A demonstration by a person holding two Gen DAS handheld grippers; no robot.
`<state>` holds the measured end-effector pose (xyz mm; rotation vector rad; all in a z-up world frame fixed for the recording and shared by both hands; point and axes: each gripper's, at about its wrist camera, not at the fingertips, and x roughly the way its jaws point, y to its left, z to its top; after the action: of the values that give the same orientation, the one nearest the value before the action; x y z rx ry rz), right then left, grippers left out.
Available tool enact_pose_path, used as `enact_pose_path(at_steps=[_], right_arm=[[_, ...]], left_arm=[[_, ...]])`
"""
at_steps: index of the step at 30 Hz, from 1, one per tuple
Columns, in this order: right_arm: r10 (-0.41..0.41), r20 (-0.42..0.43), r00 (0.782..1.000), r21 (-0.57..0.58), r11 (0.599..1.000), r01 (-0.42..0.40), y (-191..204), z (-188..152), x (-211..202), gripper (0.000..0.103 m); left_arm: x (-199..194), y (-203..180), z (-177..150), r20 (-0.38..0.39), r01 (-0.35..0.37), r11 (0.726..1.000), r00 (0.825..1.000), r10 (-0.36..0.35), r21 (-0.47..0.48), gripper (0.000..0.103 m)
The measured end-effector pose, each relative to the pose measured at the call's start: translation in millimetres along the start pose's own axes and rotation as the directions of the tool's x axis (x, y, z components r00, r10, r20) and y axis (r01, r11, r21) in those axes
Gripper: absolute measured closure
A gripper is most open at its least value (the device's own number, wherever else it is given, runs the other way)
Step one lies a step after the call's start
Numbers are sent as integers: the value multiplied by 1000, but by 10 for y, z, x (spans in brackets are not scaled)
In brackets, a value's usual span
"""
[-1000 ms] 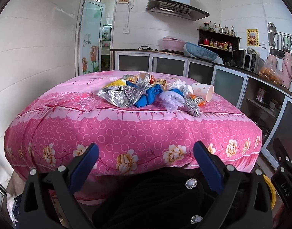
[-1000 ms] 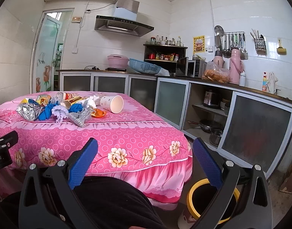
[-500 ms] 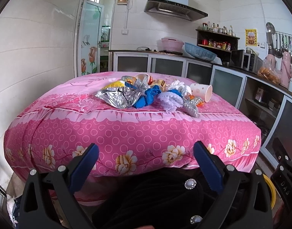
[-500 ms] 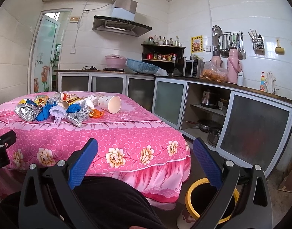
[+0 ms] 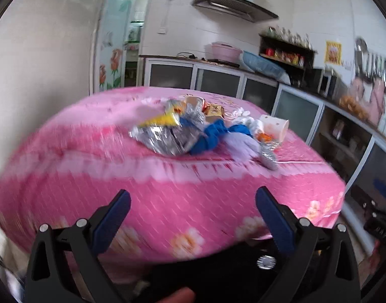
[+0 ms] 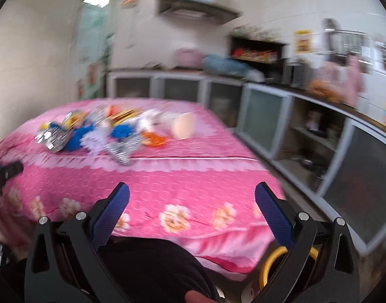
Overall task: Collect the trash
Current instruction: 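Grasp the yellow cartoon chip bag with the left gripper while the right grasps the silver mesh net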
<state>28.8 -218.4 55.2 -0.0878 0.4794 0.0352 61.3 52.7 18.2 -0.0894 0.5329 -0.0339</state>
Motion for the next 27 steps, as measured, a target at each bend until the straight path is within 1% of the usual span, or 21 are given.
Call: enact_pose_path(at_steps=[1,2,3,4,5,6,7,9,11,12,14,15,16,19,20,22,24,25,27], right_arm=[[33,-26,999,-6,999,-33,10,57,89,8],[77,-51,996,-2,997,-77,18,127,193,8],[125,-71,990,15,992,-124,16,214,317,8],[147,-86,985,16,989,-146,33,267,403,8],[171,-102,980,12,985,-170,56,330,504,8],[184,-111,977,5,983,-184,86,377,591,8],[198,-124,972,-13,980,-201,154,427,705,8],[256,-174,951,-23,964,-263,212,490,893,8],[273,-208,939,-11,959,-282,278,562,1078,8],[274,-215,938,-5,960,-281,281,581,1120,8],[275,-241,931,32,961,-276,263,651,1247,8],[288,-257,922,49,957,-285,243,686,1302,8],[298,-279,913,59,954,-293,243,724,1365,8],[299,-313,902,82,954,-288,245,823,1518,8],[317,-331,889,103,948,-300,244,862,1577,8],[345,-360,867,149,938,-312,209,919,1664,8],[397,-385,833,209,917,-340,188,967,1759,8],[409,-399,821,228,911,-343,185,971,1803,8],[435,-433,789,256,899,-355,224,973,1900,8]], left_arm=[[51,29,113,-16,-14,999,1000,15,50,8],[84,59,213,-14,-34,995,999,35,96,8],[94,95,285,-8,-40,991,999,41,124,8],[101,131,360,-1,-40,987,999,41,156,8],[150,156,440,-16,-34,981,999,37,190,8],[260,182,538,-64,-18,974,997,33,224,8],[331,211,588,-96,4,972,995,19,236,8],[526,243,669,-176,50,960,984,0,276,8],[730,276,724,-233,85,943,972,-8,323,8],[773,296,732,-240,92,942,971,-12,324,8],[910,396,804,-278,141,944,959,-55,300,8],[950,423,818,-289,157,942,955,-68,296,8],[1013,441,838,-296,176,933,952,-79,315,8],[1118,434,885,-261,147,907,964,-42,395,8],[1148,436,914,-248,149,900,968,-47,410,8],[1235,440,975,-261,164,894,964,-56,416,8],[1330,431,1027,-269,178,889,961,-64,423,8],[1370,424,1042,-274,179,886,960,-61,427,8],[1456,421,1064,-288,186,882,956,-60,433,8]])
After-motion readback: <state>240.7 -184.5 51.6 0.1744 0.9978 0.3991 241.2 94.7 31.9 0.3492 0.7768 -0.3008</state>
